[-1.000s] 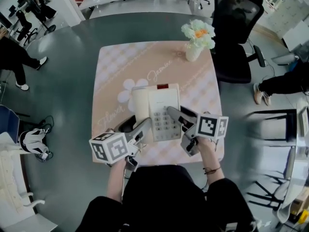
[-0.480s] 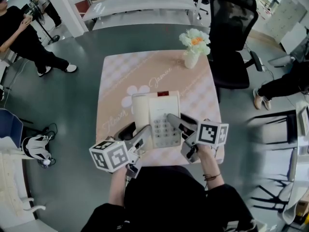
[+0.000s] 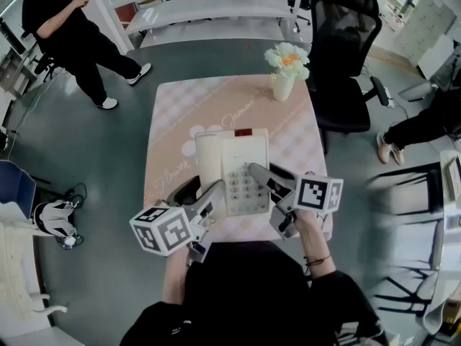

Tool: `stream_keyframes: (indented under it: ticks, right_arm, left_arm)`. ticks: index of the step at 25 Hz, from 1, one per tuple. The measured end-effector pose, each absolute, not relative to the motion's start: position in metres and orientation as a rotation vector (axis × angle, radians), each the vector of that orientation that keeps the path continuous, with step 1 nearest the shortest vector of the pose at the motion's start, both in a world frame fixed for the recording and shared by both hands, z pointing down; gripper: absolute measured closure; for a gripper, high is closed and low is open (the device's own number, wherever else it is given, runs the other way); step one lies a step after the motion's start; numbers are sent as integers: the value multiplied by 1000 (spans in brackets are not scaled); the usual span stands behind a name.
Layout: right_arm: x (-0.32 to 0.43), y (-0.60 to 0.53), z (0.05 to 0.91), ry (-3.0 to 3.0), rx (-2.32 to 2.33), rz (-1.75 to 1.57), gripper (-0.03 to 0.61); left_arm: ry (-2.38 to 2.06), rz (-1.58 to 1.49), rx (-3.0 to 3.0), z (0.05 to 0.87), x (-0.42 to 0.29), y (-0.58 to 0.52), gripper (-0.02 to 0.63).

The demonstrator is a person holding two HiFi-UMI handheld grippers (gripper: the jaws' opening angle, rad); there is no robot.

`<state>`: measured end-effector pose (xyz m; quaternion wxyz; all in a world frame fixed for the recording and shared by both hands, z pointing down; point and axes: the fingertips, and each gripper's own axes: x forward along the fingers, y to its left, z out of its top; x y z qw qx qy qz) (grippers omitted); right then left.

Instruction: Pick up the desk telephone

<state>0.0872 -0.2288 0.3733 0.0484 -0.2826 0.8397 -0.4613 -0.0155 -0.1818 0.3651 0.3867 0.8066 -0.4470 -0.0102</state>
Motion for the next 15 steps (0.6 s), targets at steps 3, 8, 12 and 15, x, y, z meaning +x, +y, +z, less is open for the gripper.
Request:
stream_keyframes:
  ticks: [3, 8, 12, 15]
  right_arm:
    - [89, -226, 365, 2574, -869, -1381, 353]
    - [89, -222, 354, 2594, -856, -1337, 353]
    - [89, -221, 348, 2600, -861, -1324, 353]
    - [90, -221, 346, 2615, -880, -1312, 353]
  left_arm:
    - [-1145, -36, 2068, 358, -14, -179, 322]
    - [-1156, -39, 2098, 347, -14, -174, 322]
    - [-1162, -50, 2106, 342, -15, -173, 322]
    - [-1162, -51, 2108, 340, -15, -173, 322]
